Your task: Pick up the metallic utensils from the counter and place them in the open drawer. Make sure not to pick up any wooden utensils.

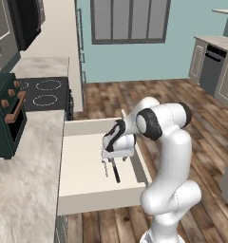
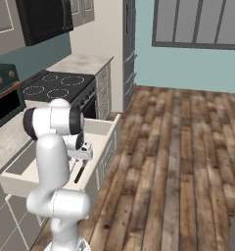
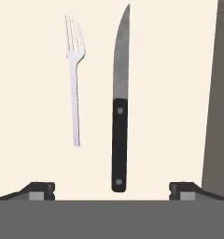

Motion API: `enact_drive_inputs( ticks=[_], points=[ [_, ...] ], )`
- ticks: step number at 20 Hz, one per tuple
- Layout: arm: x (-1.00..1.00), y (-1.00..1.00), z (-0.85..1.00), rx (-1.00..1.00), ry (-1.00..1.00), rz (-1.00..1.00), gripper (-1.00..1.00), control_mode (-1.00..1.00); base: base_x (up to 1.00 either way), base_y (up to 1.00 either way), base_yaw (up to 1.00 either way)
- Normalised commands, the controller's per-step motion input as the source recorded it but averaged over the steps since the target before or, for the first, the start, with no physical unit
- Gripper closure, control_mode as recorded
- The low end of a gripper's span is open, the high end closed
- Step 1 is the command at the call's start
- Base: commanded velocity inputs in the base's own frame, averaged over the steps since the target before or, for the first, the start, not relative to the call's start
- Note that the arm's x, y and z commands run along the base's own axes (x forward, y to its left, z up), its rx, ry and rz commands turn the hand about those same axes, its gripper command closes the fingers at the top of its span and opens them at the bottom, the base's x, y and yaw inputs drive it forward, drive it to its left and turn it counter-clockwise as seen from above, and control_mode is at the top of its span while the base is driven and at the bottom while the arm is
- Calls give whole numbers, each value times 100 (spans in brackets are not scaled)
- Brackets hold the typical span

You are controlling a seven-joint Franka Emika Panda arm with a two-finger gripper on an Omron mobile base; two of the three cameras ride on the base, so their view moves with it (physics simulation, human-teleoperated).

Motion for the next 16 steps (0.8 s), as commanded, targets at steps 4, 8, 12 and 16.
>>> enact_drive_inputs(
  ticks=[4,8,12,16],
  points=[
    [-22,0,100,0,0,0,-100,-100,0,0,0],
    [-55,-3,100,1,0,0,-100,-100,0,0,0],
    [-91,-17,100,4,0,0,-100,-100,0,0,0],
    [-100,-13,100,2,0,3,-100,-100,0,0,0]
  ],
)
